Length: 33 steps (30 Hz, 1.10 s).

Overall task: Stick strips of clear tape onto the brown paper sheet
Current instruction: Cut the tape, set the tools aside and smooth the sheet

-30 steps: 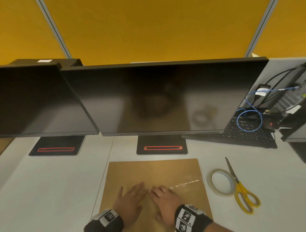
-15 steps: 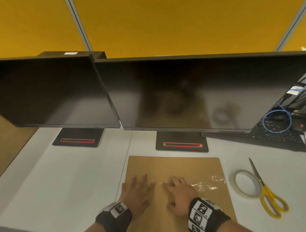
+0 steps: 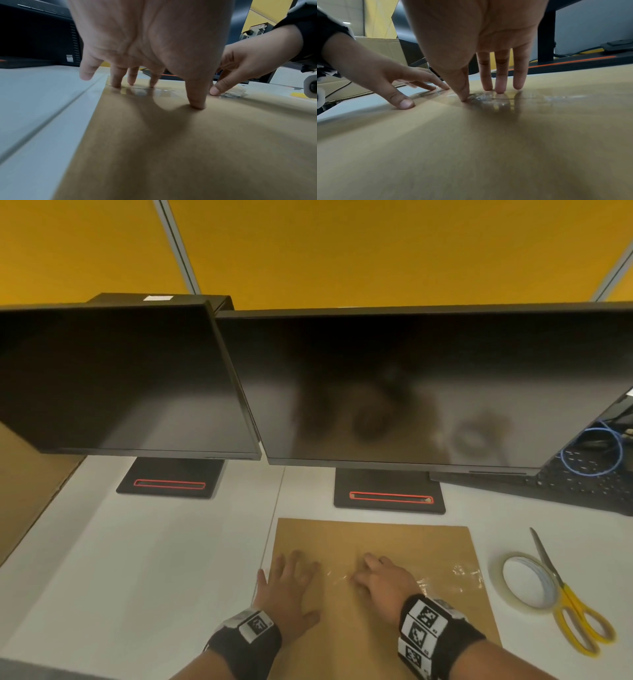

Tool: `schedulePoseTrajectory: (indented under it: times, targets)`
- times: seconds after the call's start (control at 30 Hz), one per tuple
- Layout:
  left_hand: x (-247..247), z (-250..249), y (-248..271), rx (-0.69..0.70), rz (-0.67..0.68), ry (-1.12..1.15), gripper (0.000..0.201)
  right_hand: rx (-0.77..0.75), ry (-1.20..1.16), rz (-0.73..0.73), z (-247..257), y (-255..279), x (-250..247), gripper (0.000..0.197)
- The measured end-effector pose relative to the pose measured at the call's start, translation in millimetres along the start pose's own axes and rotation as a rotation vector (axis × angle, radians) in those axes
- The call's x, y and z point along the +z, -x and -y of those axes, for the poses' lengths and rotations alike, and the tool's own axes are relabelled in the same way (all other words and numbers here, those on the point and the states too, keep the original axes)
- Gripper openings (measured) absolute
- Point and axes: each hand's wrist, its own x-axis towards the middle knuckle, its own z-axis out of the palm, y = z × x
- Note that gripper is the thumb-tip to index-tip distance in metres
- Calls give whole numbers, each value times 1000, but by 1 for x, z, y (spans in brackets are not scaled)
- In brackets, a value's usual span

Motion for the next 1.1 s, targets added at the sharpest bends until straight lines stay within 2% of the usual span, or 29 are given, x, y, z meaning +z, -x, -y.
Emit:
schedulePoseTrajectory:
  times: [0.07, 0.2, 0.4, 0.5, 0.87, 1.1]
  targets:
    - [1, 4, -2, -47, -23, 45, 93, -11, 35, 11, 2, -3, -3, 34]
    - [-3, 5, -1, -43, -8, 26, 97, -37, 65, 54, 9, -12, -7, 34]
    - [-9, 3, 1, -45, 6, -39, 95, -53, 137, 161, 16, -12, -13, 65]
    - [-9, 3, 1, -48, 16, -63, 94, -56, 169, 201, 21, -13, -18, 69]
    - [-8, 2, 1, -56, 14, -13, 94, -92, 190, 128, 26, -11, -2, 73]
    - [-14, 0, -2, -42, 1, -59, 94, -86, 187, 135, 28, -20, -3, 75]
